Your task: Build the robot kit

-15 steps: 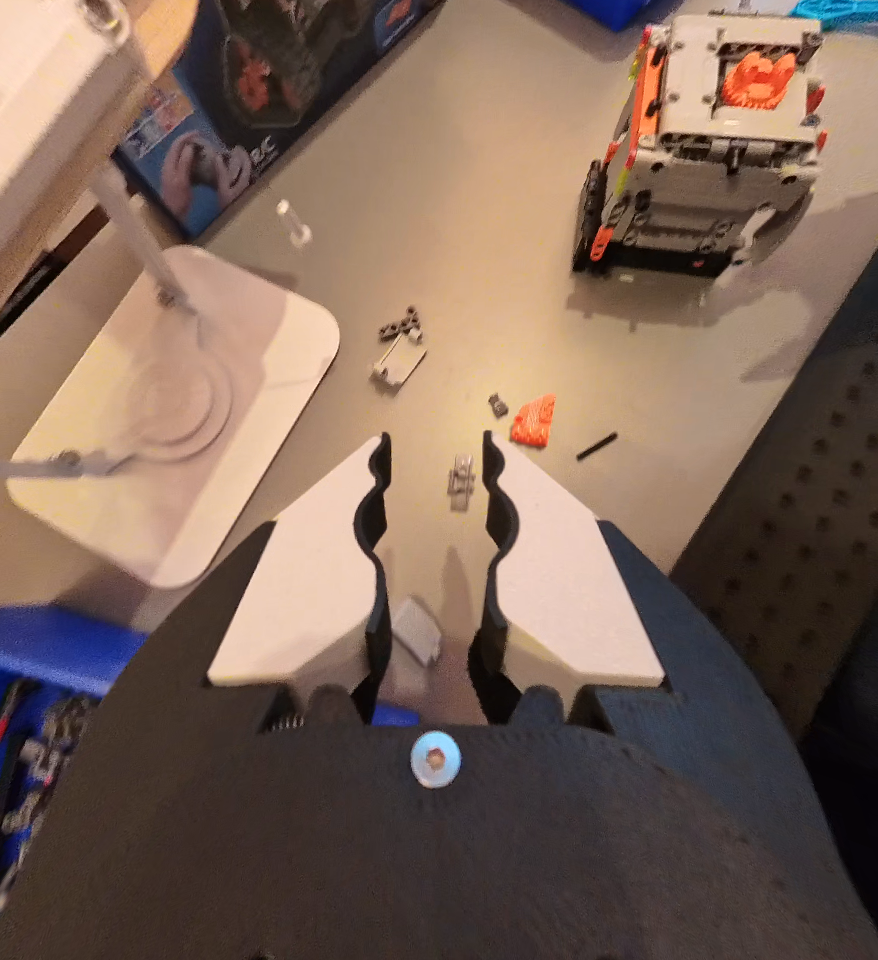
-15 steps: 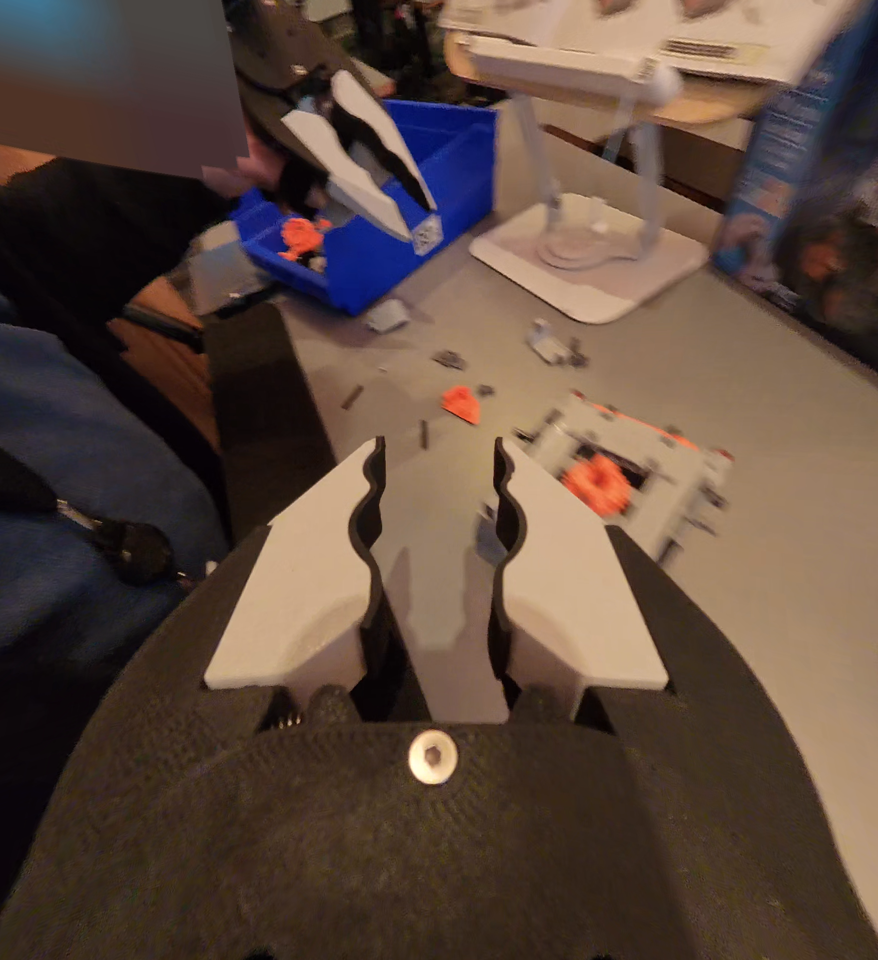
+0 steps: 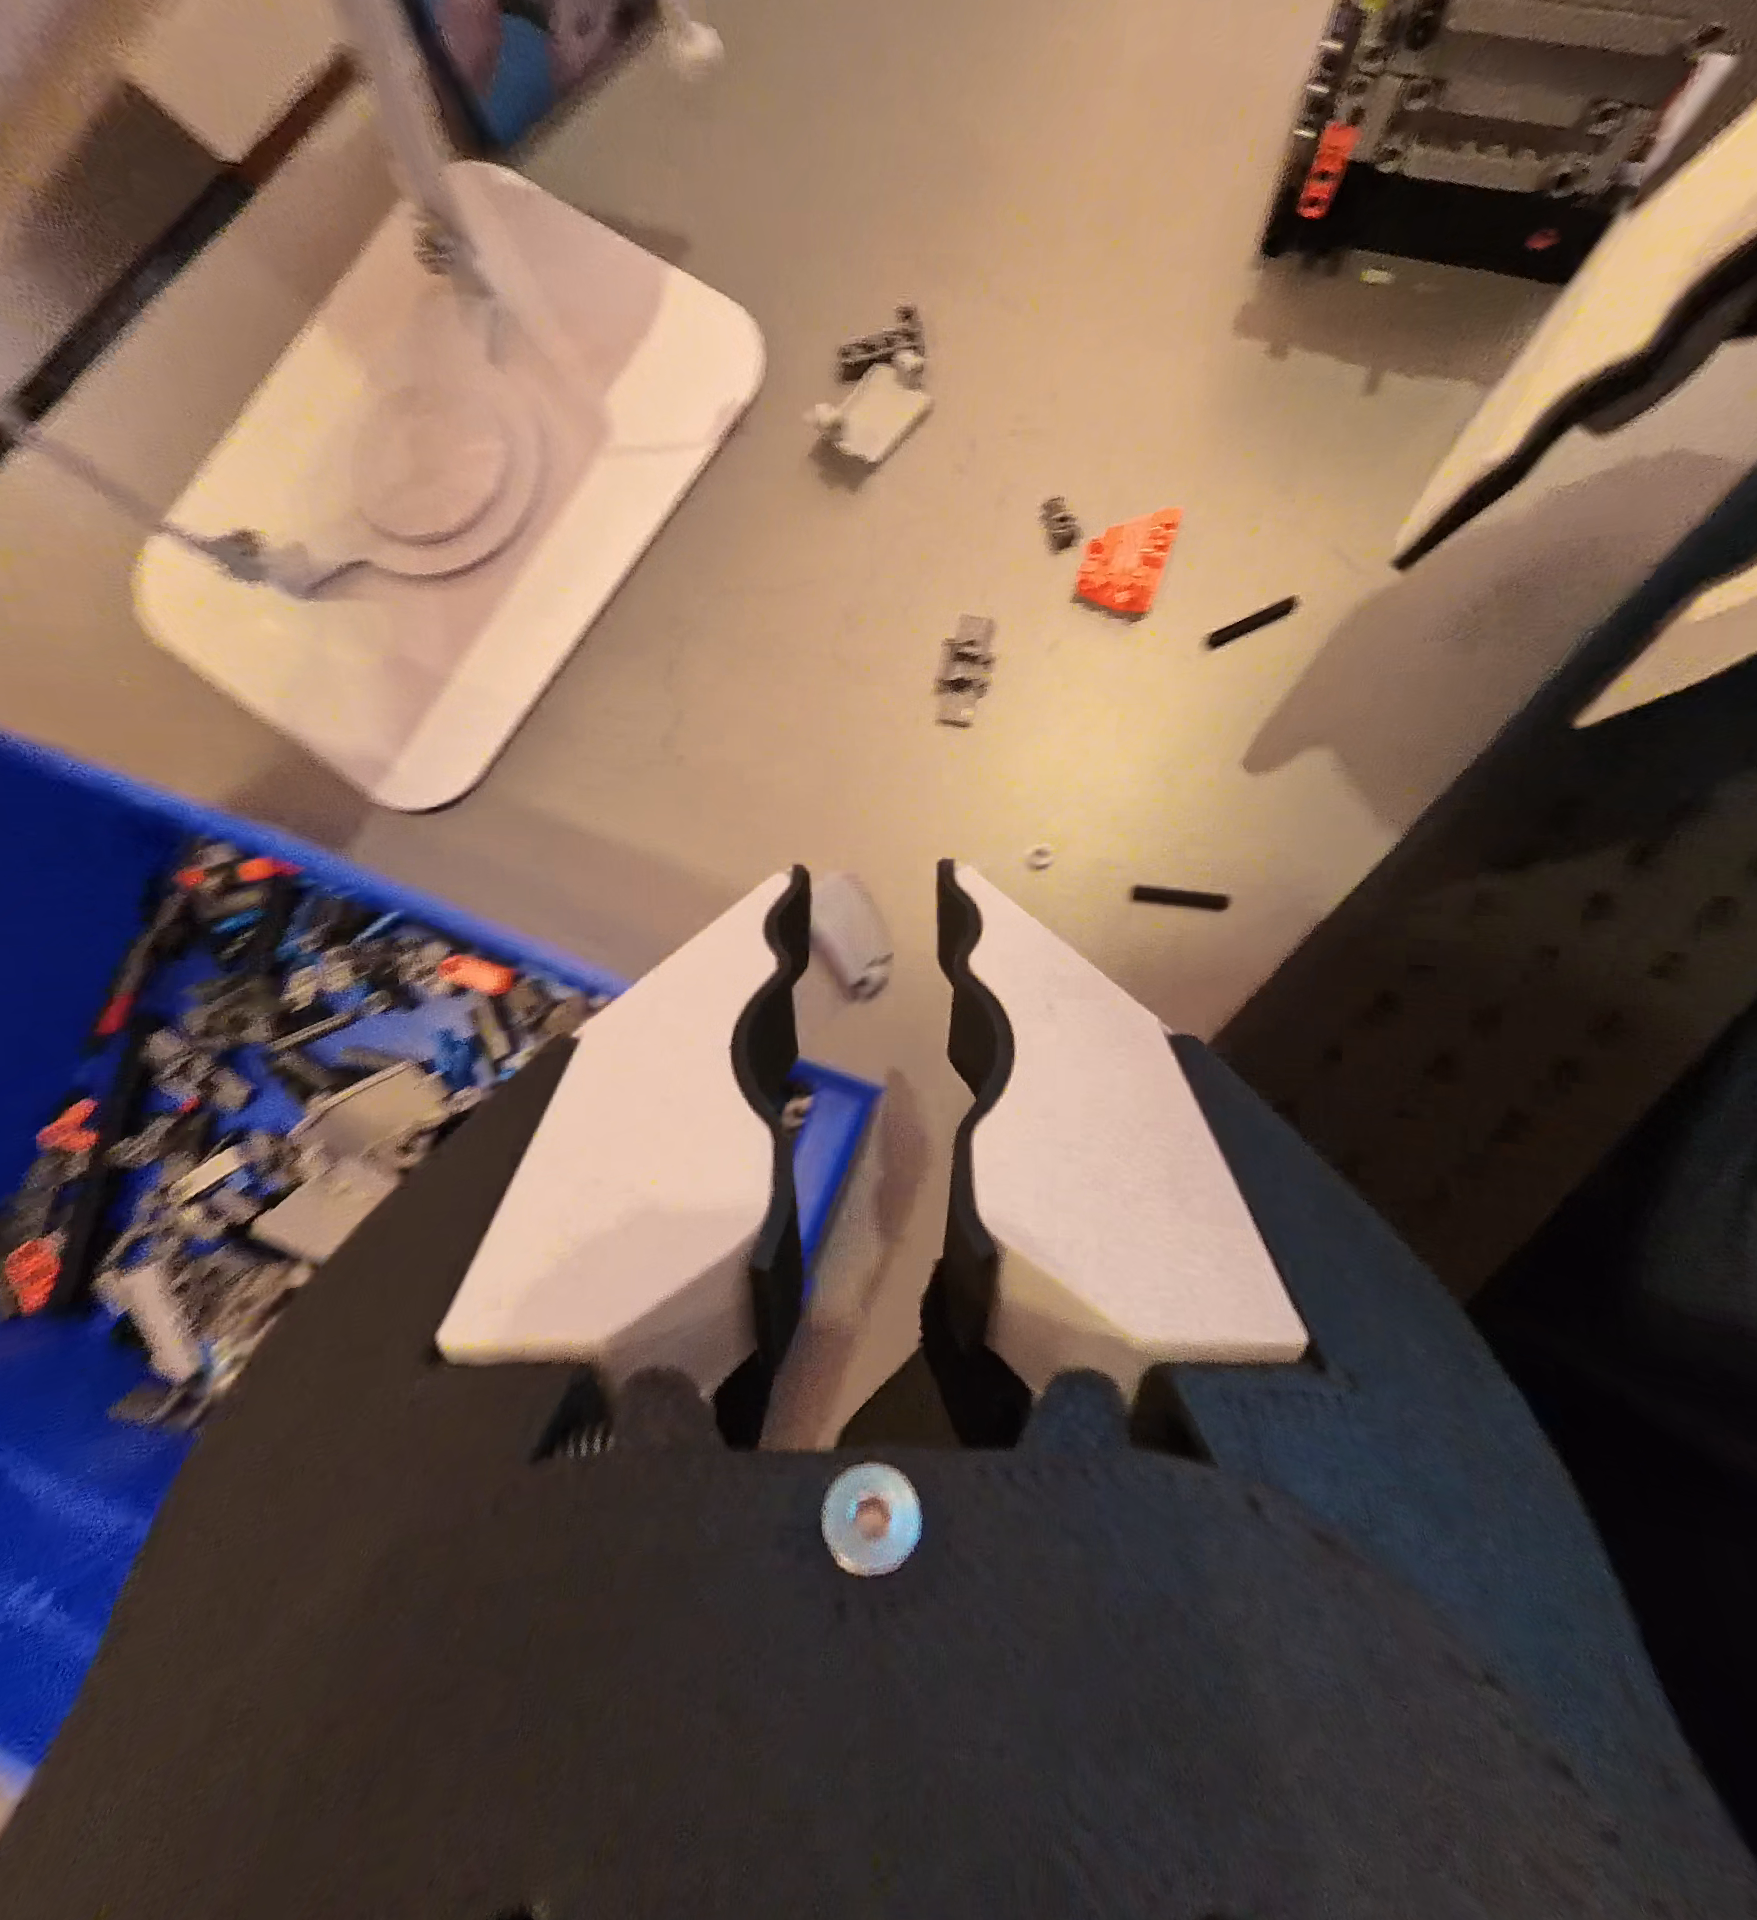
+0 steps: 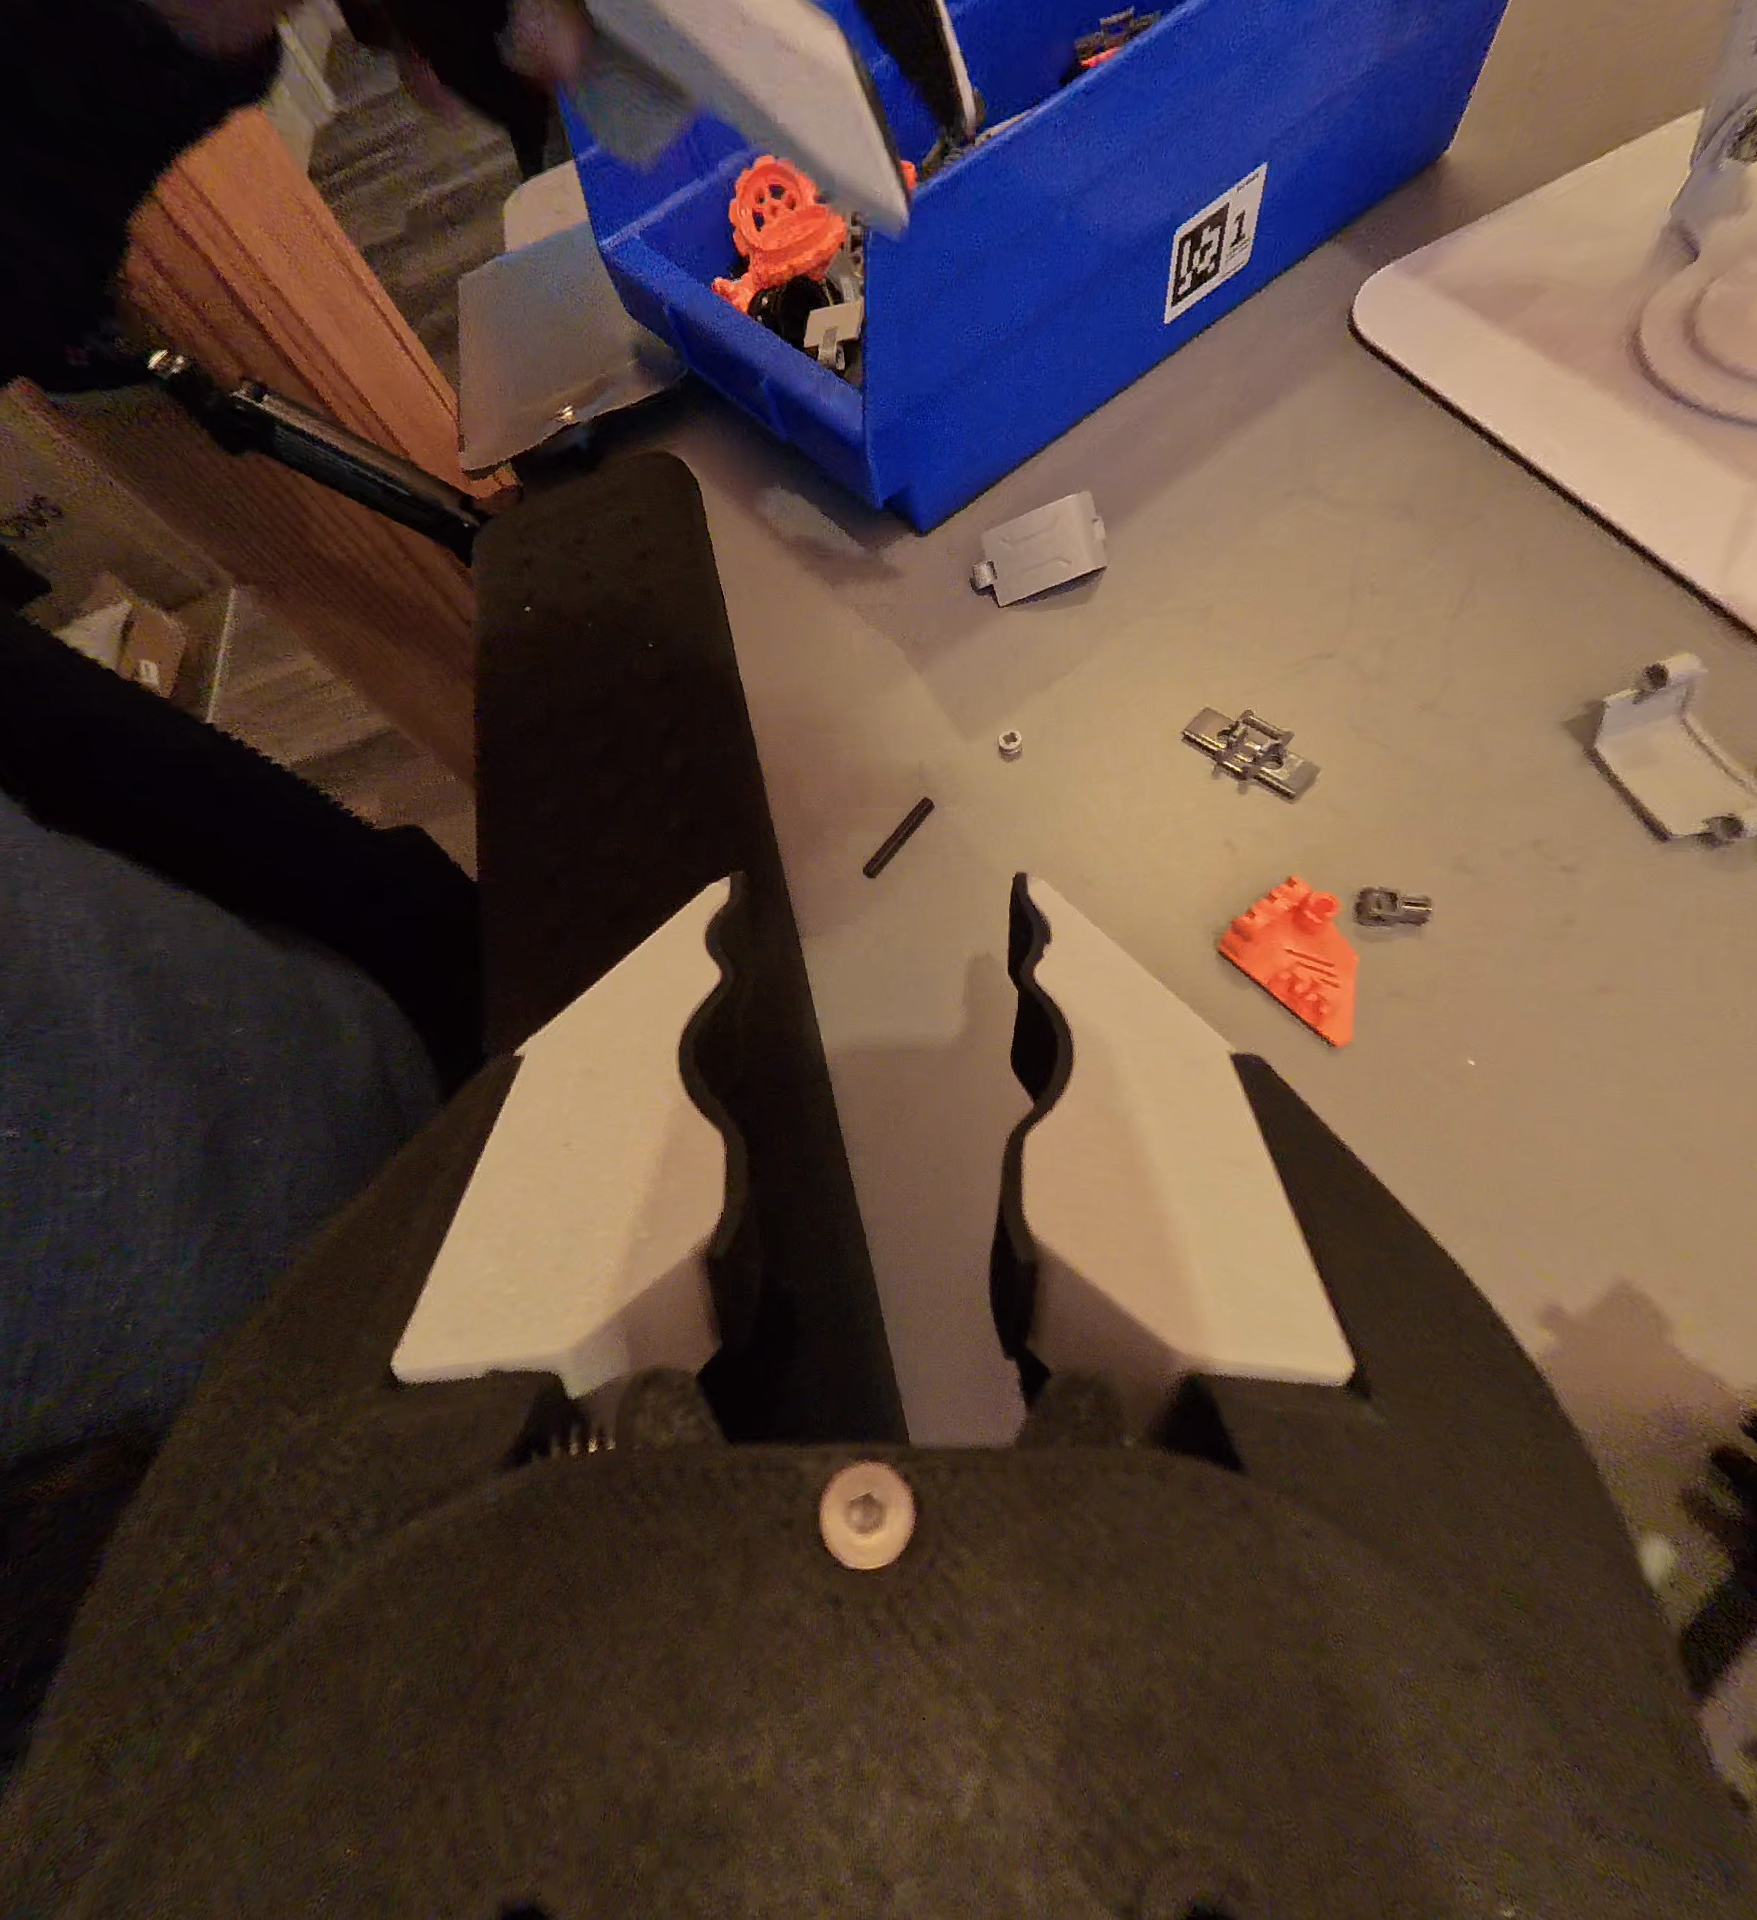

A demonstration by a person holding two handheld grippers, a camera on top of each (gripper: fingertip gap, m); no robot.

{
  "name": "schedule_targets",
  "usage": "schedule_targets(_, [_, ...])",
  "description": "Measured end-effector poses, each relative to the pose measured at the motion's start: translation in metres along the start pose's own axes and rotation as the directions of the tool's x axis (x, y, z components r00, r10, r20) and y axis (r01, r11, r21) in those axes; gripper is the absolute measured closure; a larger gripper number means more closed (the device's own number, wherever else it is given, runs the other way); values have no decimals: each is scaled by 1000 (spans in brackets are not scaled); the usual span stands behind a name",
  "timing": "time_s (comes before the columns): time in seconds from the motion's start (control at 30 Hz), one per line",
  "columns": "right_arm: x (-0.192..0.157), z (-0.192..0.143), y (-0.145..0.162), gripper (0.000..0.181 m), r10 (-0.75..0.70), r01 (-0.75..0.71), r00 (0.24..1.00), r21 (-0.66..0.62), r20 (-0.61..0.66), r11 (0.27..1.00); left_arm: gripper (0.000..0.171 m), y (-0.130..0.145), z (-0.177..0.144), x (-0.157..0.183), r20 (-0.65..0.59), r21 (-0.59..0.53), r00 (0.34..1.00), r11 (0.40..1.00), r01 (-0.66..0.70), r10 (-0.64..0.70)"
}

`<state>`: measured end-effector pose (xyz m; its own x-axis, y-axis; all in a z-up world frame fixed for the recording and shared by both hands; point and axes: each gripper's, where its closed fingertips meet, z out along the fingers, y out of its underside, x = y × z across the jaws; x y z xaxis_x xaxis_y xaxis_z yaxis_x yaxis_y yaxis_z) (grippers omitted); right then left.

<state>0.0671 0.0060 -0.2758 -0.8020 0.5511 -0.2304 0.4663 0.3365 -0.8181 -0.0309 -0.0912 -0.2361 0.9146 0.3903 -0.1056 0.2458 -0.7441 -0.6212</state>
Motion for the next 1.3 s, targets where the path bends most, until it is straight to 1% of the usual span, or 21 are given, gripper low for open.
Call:
schedule_targets(0.07, [4, 11, 2, 132, 7, -7, 1000, 7, -11, 1000, 148, 6, -19, -25, 50, 9, 998, 1000, 24, -24])
schedule_targets(0.13, [11, 21, 5, 132, 10, -10, 999, 13, -36, 1000, 148, 16, -37, -56, 129, 0, 991, 999, 35, -35])
schedule_targets(0.2, [18, 28, 6, 130, 32, -30, 998, 33, -62, 999, 148, 28, -51, -89, 169, -9, 984, 998, 67, -64])
schedule_targets(0.27, [22, 33, 7, 128, 48, -44, 996, 58, -70, 997, 147, 38, -57, -116, 165, -18, 982, 995, 100, -95])
schedule_targets(0.3, [25, 35, 8, 128, 62, -57, 995, 65, -75, 996, 146, 46, -56, -128, 167, -42, 980, 992, 119, -110])
schedule_targets(0.37, [31, 36, 8, 129, 98, -91, 992, 86, -84, 992, 147, 54, -51, -143, 163, -83, 983, 992, 95, -80])
schedule_targets(0.47, [37, 40, 7, 130, 111, -100, 988, 99, -108, 990, 151, 56, -30, -147, 57, -77, 994, 993, 93, -88])
schedule_targets(0.5, [40, 40, 7, 132, 107, -94, 987, 108, -122, 990, 153, 59, -21, -151, 42, -92, 997, 993, 75, -72])
schedule_targets(0.57, [44, 42, 9, 131, 103, -89, 984, 100, -148, 991, 152, 73, -3, -155, -7, -171, 998, 984, 57, -59])
schedule_targets(0.7, [52, 43, 13, 129, 111, -94, 975, 96, -192, 991, 155, 79, 22, -169, -70, -206, 997, 978, 7, -22])
schedule_targets(0.73, [54, 43, 14, 128, 114, -97, 974, 95, -197, 991, 158, 79, 27, -170, -106, -204, 994, 979, 12, -34])
schedule_targets(0.8, [55, 43, 14, 127, 104, -87, 972, 90, -210, 992, 162, 73, 39, -155, -257, -165, 962, 985, 47, -89])
schedule_targets(0.83, [55, 44, 15, 127, 94, -78, 972, 80, -215, 994, 166, 75, 47, -160, -240, -176, 967, 984, 38, -80])
schedule_targets(0.9, [54, 46, 17, 127, 76, -64, 971, 63, -225, 996, 166, 94, 60, -177, -179, -262, 982, 965, 5, -53])
schedule_targets(0.93, [55, 47, 17, 127, 73, -61, 971, 56, -229, 997, 164, 93, 65, -177, -194, -255, 979, 967, 15, -67])
schedule_targets(0.97, [55, 48, 18, 127, 71, -61, 970, 50, -231, 997, 163, 88, 70, -173, -231, -224, 971, 975, 12, -65])
schedule_targets(1.0, [55, 48, 18, 127, 71, -62, 970, 47, -231, 997, 162, 88, 74, -169, -255, -219, 966, 976, -18, -39])
schedule_targets(1.07, [56, 48, 19, 126, 76, -68, 970, 43, -232, 997, 161, 94, 82, -175, -217, -250, 976, 965, -82, 27])
schedule_targets(1.13, [56, 49, 20, 126, 79, -72, 969, 38, -234, 997, 160, 97, 86, -171, -241, -273, 970, 957, -100, 33])
schedule_targets(1.2, [57, 49, 20, 126, 79, -73, 968, 33, -236, 997, 160, 103, 90, -175, -218, -306, 974, 942, -135, 69])
schedule_targets(1.3, [57, 49, 20, 126, 83, -77, 968, 34, -237, 996, 163, 102, 93, -177, -213, -304, 974, 941, -147, 83])
